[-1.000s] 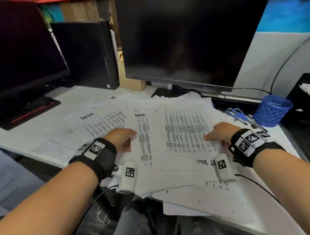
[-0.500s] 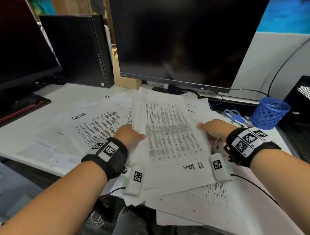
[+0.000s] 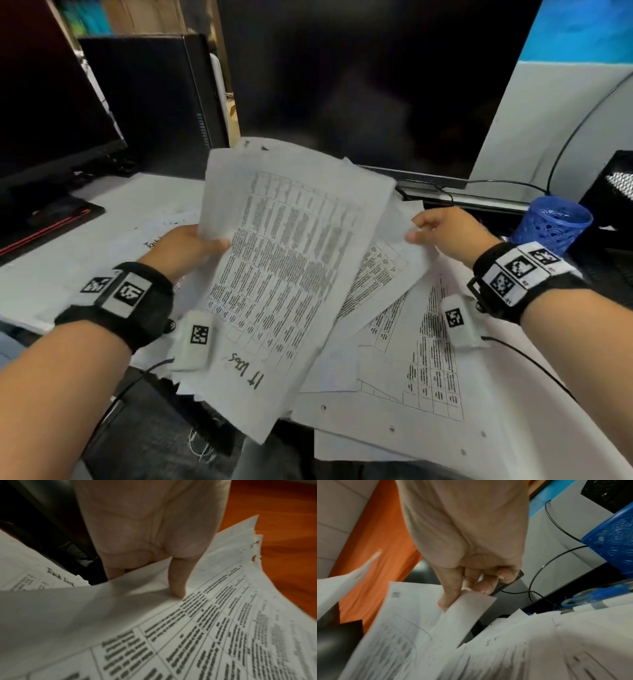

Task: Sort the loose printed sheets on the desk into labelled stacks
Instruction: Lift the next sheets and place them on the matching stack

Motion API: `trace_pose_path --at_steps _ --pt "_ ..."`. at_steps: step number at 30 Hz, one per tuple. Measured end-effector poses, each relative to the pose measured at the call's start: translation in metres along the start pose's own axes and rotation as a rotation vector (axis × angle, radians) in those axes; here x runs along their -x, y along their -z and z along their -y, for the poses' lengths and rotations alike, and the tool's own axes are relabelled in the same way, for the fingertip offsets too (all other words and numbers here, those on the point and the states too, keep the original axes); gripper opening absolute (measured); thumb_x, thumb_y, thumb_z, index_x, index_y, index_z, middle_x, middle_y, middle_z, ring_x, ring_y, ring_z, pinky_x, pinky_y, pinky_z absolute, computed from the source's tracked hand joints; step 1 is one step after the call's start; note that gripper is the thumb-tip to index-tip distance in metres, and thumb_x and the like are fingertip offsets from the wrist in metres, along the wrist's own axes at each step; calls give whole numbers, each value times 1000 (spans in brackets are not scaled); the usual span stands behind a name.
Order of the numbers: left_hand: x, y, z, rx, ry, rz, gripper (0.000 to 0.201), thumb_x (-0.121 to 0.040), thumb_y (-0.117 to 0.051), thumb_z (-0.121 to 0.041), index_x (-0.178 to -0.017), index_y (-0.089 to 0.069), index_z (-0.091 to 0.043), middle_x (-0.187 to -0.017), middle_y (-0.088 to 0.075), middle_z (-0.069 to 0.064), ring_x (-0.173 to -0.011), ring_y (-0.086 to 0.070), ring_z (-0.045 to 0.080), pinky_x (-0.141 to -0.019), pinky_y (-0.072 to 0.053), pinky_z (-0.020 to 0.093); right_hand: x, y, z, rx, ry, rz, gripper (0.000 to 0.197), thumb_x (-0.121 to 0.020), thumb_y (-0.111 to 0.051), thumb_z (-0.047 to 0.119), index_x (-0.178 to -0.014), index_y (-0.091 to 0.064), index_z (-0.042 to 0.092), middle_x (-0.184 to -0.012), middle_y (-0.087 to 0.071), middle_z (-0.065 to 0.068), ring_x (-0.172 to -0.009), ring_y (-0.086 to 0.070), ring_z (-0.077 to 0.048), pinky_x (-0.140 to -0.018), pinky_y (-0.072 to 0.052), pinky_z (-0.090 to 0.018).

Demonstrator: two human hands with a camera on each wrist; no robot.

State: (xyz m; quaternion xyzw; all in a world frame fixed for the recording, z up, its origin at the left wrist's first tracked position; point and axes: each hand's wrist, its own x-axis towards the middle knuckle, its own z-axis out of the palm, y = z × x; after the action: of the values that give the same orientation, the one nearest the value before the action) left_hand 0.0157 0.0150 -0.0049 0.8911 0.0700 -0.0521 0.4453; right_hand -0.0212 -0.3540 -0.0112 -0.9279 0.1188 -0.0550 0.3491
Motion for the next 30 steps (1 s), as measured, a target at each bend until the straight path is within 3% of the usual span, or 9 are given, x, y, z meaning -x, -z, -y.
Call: trace_pose_path --at_steps 4,7,10,13,17,20,22,27,30 --pt "7 -23 -15 14 -89 102 41 -86 -65 -34 -124 -59 -20 -112 -61 1 -104 -55 24 -96 -40 41 0 10 18 -81 166 -7 13 -86 -64 9 -86 -71 20 -80 -68 2 -65 -55 -5 -56 -41 -5" --pt "6 -35 -19 41 -138 78 36 -87 -65 -32 -121 -60 -21 -110 -63 0 -103 -58 24 -92 -43 41 3 12 34 -239 195 -46 19 -88 -62 10 -76 -69 23 -65 -68 15 -56 -58 5 -55 -45 -9" --pt "1 -34 -13 92 -119 -40 31 -91 -61 -26 -122 -55 -26 -101 -61 -5 -93 -56 18 -82 -43 36 -8 9 34 -357 -2 -33 17 -95 -50 13 -86 -64 19 -71 -66 8 -49 -58 -3 -51 -41 -19" --pt "-5 -22 1 68 -25 -110 42 -90 -60 -23 -128 -42 -26 -103 -58 0 -81 -57 16 -63 -44 29 -12 0 11 -145 -342 160 28 -95 -54 25 -115 -57 5 -92 -67 -8 -70 -61 -21 -64 -51 -30" --pt "-21 -14 18 -144 127 -69 38 -91 -59 -29 -120 -55 -3 -110 -63 13 -97 -60 33 -85 -49 39 -6 -6 -20 121 -479 214 39 -96 -52 21 -127 -54 -1 -126 -59 -18 -105 -60 -31 -87 -49 -37" --pt "-29 -21 20 -142 161 -24 42 -89 -62 -23 -119 -57 6 -121 -60 24 -111 -57 41 -97 -47 48 -5 -12 -31 11 -549 222 21 -91 -62 23 -93 -64 2 -90 -64 -15 -76 -60 -29 -77 -50 -37" --pt "-31 -30 16 -171 172 9 45 -92 -59 -24 -124 -53 7 -127 -57 22 -116 -54 39 -100 -45 44 -11 -21 -42 -98 -555 183 14 -85 -67 20 -76 -59 11 -78 -61 -8 -69 -59 -25 -79 -54 -38" --pt "-28 -53 6 -233 128 56 43 -93 -56 -30 -123 -54 2 -118 -60 17 -107 -58 34 -90 -48 36 -13 -36 -33 -173 -493 101 18 -90 -58 9 -74 -53 14 -98 -62 -12 -84 -62 -25 -83 -56 -32" --pt "-24 -61 9 -214 63 -24 32 -92 -57 -25 -113 -58 -2 -101 -62 11 -88 -58 28 -62 -48 28 -17 -35 -28 -33 -465 44 15 -96 -47 16 -85 -54 11 -116 -63 -12 -96 -62 -23 -71 -46 -19"
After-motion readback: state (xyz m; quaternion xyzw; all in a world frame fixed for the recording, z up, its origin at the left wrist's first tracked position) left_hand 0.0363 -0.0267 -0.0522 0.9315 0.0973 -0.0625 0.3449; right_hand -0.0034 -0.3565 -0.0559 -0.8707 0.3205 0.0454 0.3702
